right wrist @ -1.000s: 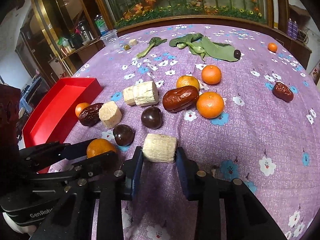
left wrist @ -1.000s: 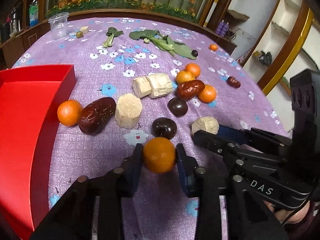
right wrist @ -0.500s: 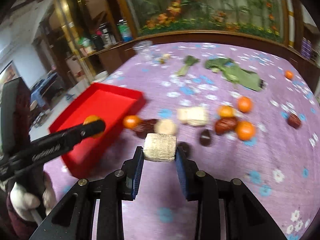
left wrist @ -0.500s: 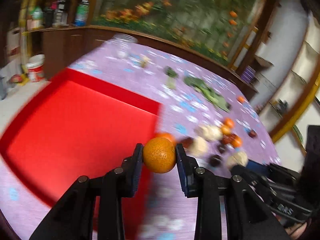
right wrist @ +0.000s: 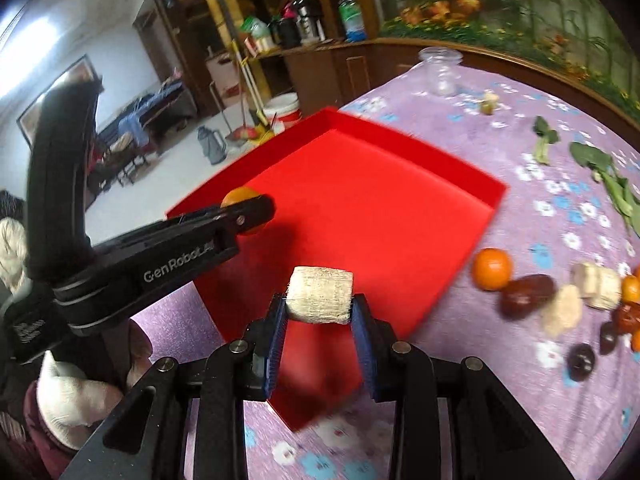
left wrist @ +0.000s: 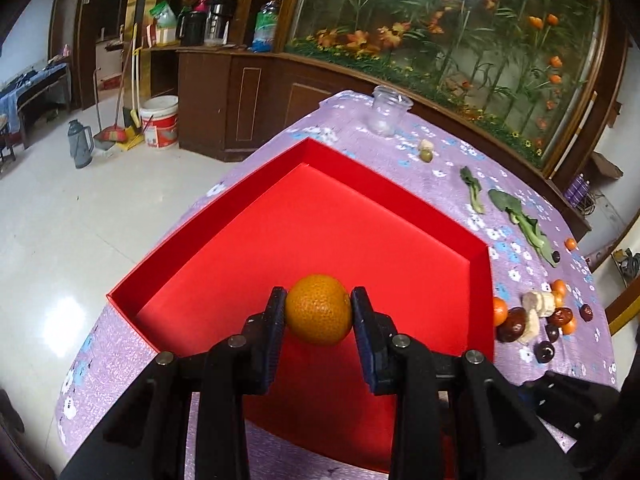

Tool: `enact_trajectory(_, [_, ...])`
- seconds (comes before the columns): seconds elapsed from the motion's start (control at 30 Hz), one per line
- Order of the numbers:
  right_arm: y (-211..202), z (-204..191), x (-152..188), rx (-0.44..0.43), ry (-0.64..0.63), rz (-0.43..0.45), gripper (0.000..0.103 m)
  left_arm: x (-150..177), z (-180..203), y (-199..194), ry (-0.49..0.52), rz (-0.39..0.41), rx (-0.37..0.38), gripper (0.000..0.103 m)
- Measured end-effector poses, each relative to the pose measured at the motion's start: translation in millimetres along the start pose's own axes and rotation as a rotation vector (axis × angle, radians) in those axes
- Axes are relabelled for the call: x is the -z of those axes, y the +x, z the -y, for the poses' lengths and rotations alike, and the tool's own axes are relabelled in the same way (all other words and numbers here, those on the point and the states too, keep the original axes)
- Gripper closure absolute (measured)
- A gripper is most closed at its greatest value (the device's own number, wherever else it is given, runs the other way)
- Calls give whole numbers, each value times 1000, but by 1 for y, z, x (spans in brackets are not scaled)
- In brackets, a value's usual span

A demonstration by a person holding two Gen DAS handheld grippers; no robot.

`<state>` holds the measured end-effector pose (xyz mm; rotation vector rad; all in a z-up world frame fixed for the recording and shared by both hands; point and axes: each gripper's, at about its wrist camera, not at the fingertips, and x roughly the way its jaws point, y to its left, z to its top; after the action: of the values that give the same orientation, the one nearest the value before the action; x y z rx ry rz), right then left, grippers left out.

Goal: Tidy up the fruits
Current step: 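Drop the orange from the left tool into the box while the right drops yam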

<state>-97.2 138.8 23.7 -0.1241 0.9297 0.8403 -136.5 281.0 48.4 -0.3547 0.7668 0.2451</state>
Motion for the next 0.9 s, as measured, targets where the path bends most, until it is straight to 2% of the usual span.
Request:
enact_trajectory(0.13, [15, -6, 1, -1, -15, -18, 67, 1, -5, 2, -24, -3, 6, 69])
enact_trajectory(0.37, [4, -16, 3, 22, -66, 21, 67, -3, -9, -17, -58, 57, 12, 42])
enact_trajectory(0.4, [0, -17, 3, 24, -72, 29, 66, -3, -9, -21, -66, 66, 11, 41])
enact_trajectory(0.5, [-9, -17, 5, 25, -65, 54, 57, -4, -9, -34, -78, 97, 4, 41])
enact_trajectory(0.63, [-22, -11, 10, 22, -38, 80, 53, -4, -3, -54, -75, 155, -19, 37])
enact_trajectory(0.73, [-35, -4, 17, 26, -14, 101, 52, -3, 6, -72, -64, 210, -29, 28])
enact_trajectory(0.9, [-59, 22, 33, 42, 54, 146, 43, 1, 31, -94, -15, 261, -15, 10])
